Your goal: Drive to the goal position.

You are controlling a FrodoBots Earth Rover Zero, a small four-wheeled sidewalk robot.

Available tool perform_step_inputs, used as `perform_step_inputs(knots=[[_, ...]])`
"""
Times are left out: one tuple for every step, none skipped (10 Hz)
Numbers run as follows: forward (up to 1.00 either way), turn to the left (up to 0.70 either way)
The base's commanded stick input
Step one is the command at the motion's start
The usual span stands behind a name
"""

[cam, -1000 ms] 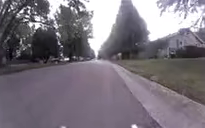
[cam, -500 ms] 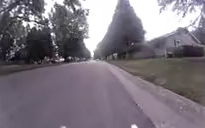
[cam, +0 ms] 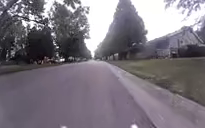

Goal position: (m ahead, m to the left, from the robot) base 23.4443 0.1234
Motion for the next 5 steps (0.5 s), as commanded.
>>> perform_step_inputs(knots=[[1.0, 0.0], [1.0, 0.0], [1.0, 0.0], [1.0, 0.0], [1.0, 0.0]])
